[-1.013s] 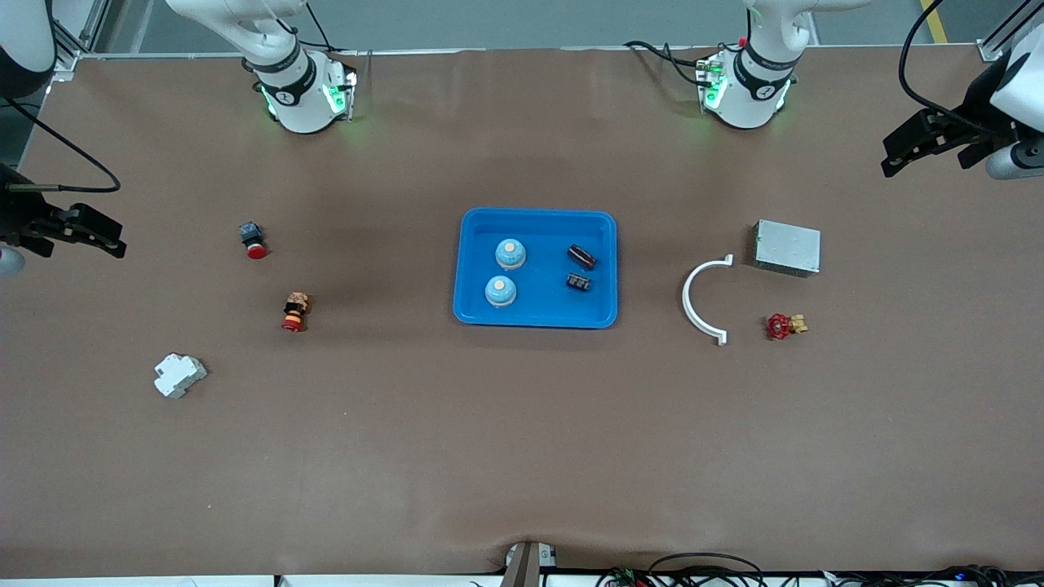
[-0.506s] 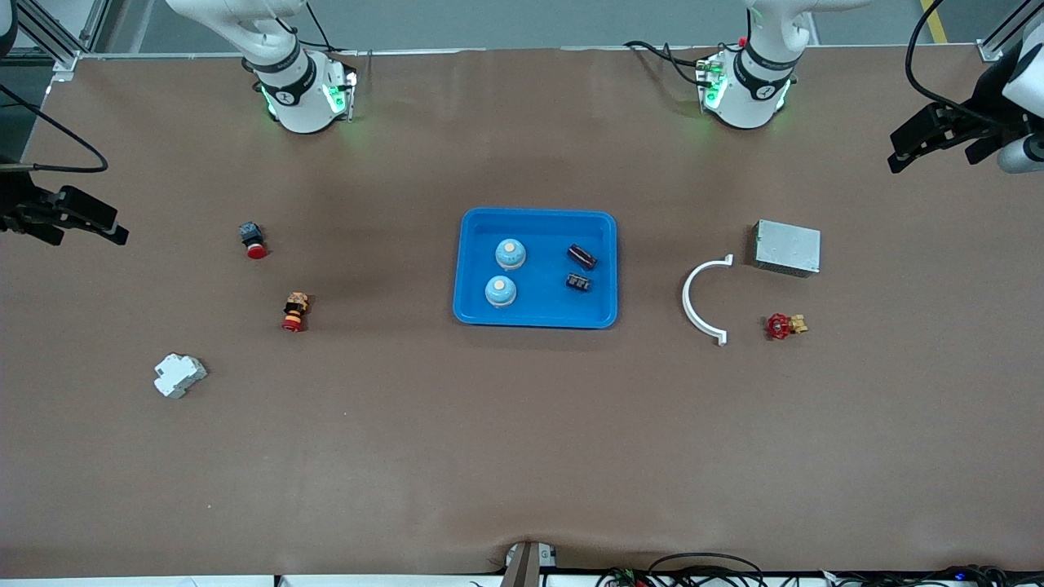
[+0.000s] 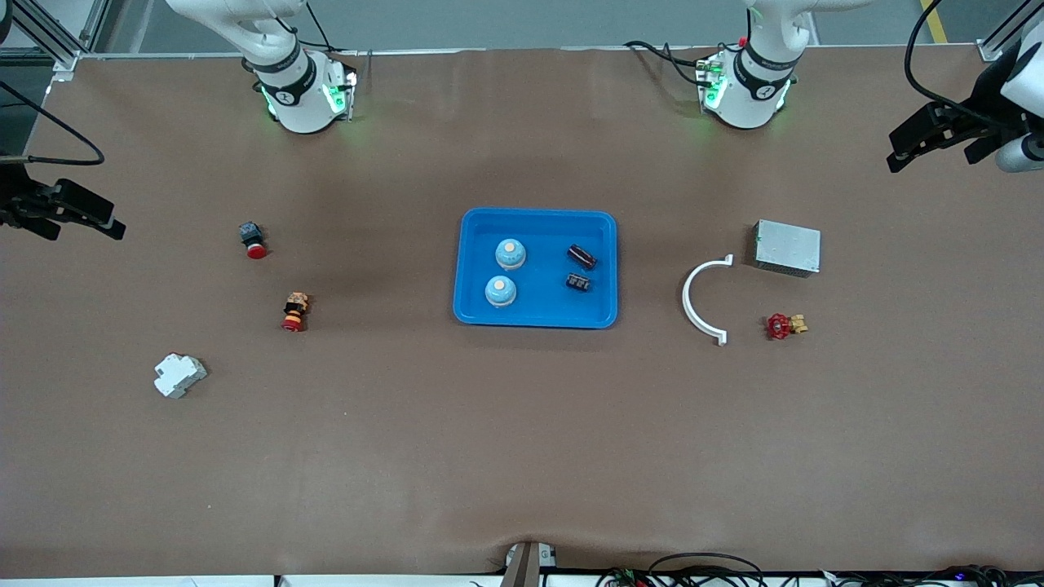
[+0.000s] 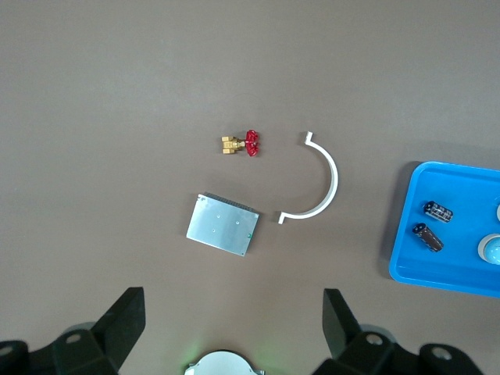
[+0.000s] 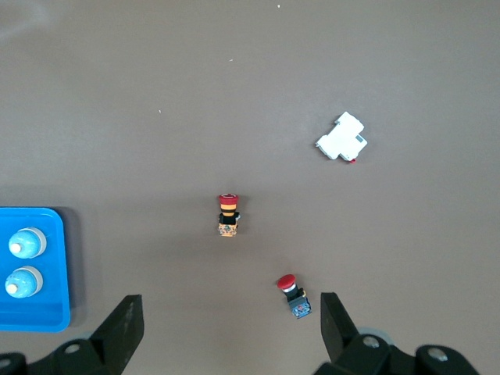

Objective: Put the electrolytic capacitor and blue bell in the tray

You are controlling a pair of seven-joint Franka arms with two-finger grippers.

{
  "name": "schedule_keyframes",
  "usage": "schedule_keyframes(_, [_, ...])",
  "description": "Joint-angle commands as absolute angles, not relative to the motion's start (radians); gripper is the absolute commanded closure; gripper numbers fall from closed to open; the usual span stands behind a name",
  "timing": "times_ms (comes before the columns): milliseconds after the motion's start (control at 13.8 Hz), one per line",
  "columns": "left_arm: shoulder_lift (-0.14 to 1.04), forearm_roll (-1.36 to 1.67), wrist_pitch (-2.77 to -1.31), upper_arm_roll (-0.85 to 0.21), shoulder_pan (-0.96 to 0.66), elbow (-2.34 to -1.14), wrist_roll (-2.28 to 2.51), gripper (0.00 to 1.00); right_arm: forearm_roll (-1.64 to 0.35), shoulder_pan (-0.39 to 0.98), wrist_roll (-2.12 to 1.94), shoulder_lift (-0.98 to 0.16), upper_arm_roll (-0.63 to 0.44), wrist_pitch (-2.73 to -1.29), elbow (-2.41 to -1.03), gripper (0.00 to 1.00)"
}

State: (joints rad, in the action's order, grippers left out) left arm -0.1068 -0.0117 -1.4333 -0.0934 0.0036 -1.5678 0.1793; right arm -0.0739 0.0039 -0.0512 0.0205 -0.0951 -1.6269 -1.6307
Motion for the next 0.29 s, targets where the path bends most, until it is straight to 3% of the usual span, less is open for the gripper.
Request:
schedule_keyframes(0, [-0.11, -0.017, -1.411, -0.097, 0.008, -1.554, 0.173, 0.0, -0.009, -0.009, -0.052, 0.043, -0.051, -1.608, -1.62, 0.0])
schedule_keyframes(217, [-0.11, -0.023, -1.399, -0.101, 0.006, -1.554, 0.175, 0.0, -0.009, -0.011, -0.051, 0.048, -0.051, -1.601, -1.618, 0.0])
